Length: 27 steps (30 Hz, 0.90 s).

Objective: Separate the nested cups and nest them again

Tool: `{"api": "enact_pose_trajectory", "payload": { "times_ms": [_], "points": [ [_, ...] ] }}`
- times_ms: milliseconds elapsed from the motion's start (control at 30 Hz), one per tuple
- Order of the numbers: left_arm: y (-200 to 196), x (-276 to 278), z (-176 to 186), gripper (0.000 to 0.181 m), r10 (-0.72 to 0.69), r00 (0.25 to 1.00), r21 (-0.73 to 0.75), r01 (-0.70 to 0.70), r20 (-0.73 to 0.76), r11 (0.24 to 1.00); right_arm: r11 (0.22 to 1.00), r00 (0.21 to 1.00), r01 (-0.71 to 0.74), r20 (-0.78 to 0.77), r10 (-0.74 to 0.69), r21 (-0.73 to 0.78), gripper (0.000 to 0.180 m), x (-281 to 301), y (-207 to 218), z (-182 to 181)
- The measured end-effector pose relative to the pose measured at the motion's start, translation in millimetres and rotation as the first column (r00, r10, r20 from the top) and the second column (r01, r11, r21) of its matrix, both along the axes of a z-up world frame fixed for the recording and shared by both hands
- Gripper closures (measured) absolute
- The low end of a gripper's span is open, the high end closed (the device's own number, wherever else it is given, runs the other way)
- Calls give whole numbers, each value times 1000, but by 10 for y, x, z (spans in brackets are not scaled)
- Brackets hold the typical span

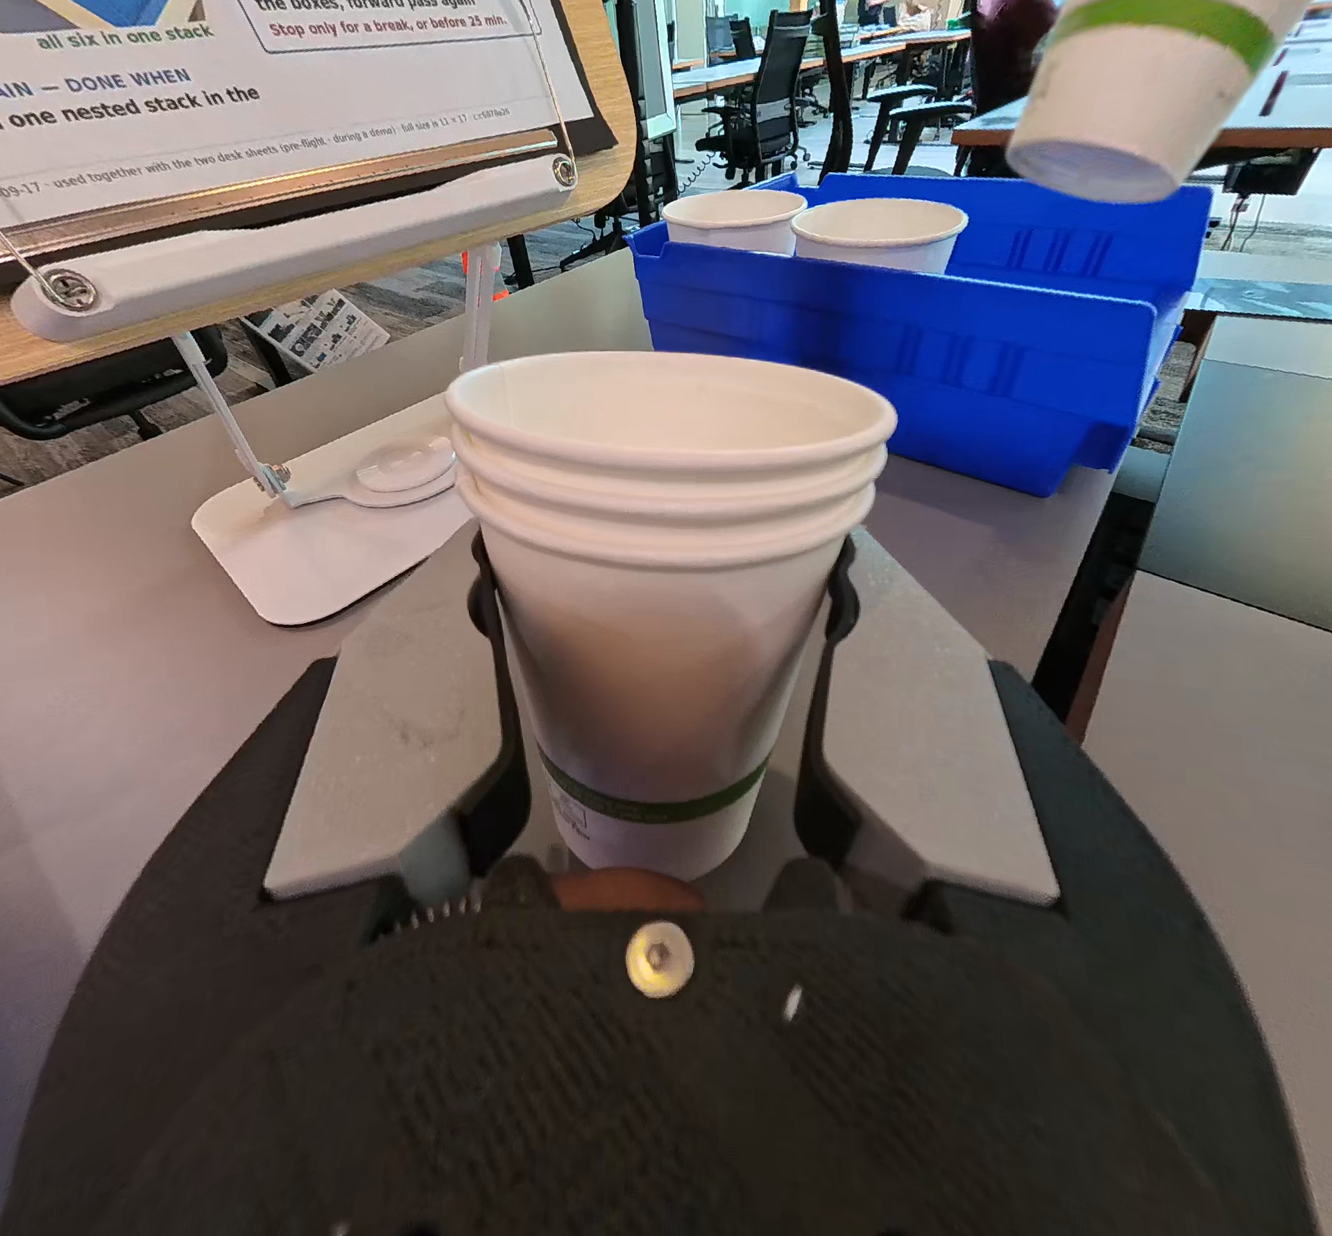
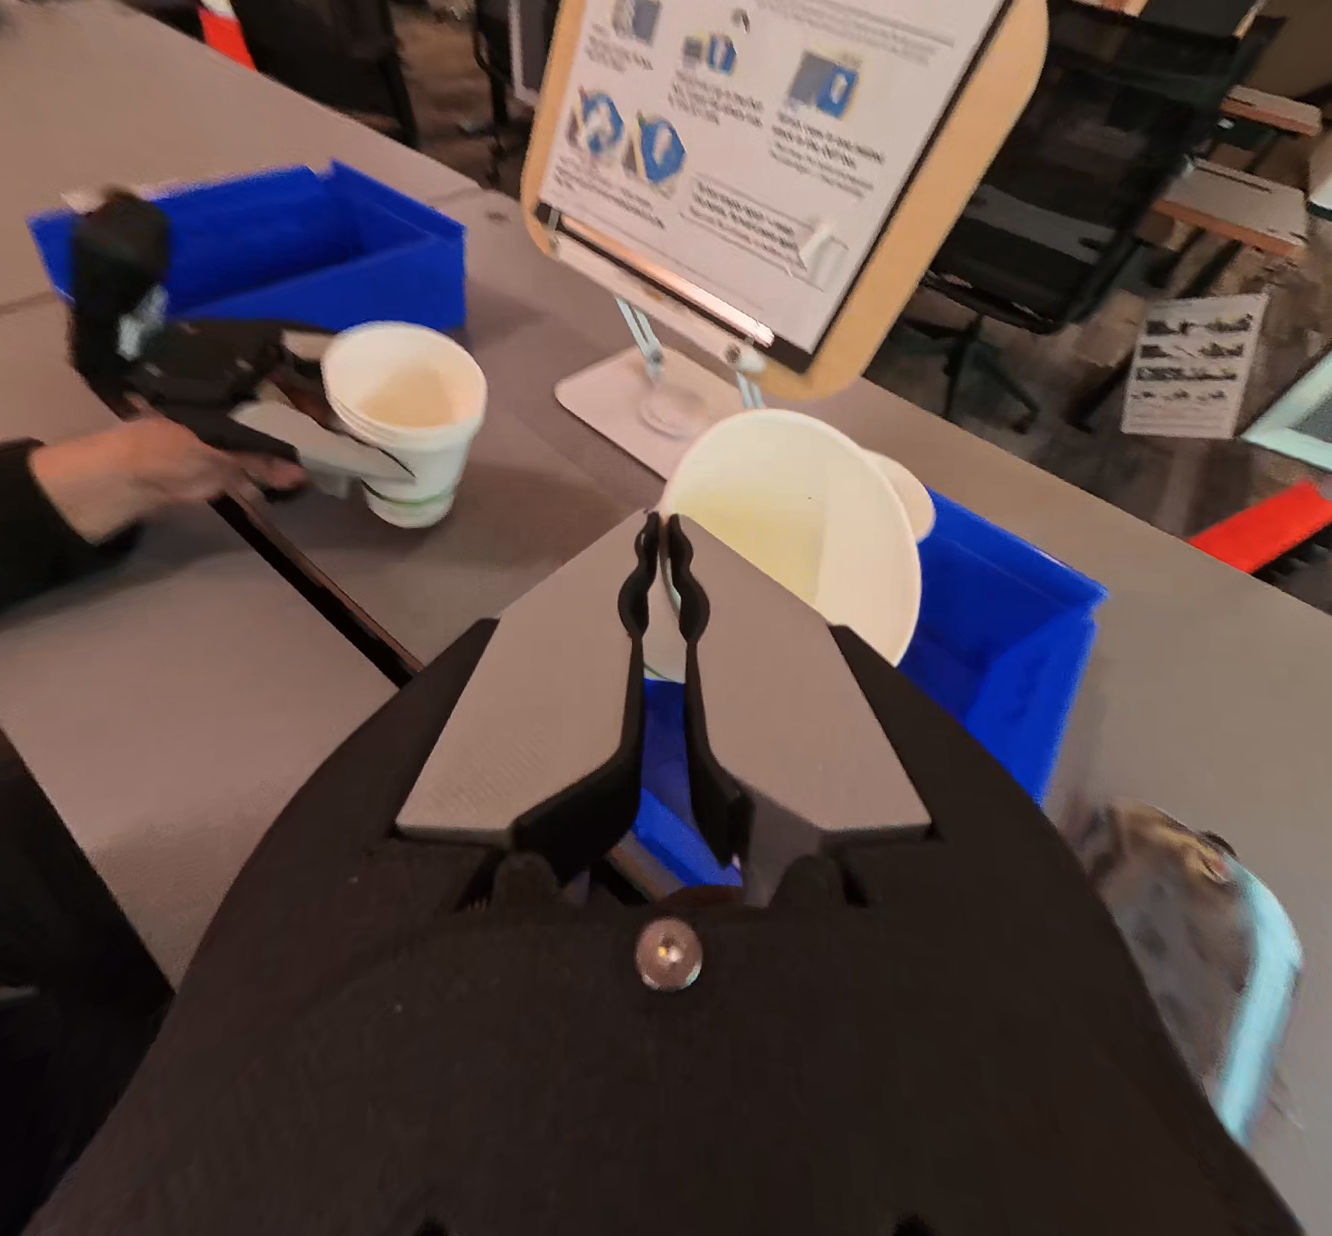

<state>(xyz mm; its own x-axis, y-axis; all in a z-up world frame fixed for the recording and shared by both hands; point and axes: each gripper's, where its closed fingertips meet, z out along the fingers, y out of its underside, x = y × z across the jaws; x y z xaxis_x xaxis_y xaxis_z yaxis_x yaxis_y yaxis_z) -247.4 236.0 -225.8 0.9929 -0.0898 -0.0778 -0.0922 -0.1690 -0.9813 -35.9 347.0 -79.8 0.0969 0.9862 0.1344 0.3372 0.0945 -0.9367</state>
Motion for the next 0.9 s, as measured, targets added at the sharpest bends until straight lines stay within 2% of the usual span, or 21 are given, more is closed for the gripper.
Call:
{"api": "enact_pose_trajectory", "payload": {
  "times_ms": [133, 533, 700, 900],
  "points": [
    [11, -2, -36, 89, 3, 1000, -11, -3, -4, 1000, 993, 986, 63, 146, -77, 96, 180, 90, 172, -411],
    [-11, -51, -4, 89, 15, 1000, 3, -15, 10, 1000, 985, 917, 5, 391, -74, 175, 180, -261, 144, -1305],
    [-3, -26, -9, 89, 5, 1000, -1, -5, 6, 1000, 996, 921, -9, 389, -26, 87, 176, -286, 113, -1357],
    [9, 10, -17, 89, -3, 1000, -2, 3, -2, 1000, 997, 962, 11, 272, -32, 79, 163, -302, 62, -974]
  ]
}}
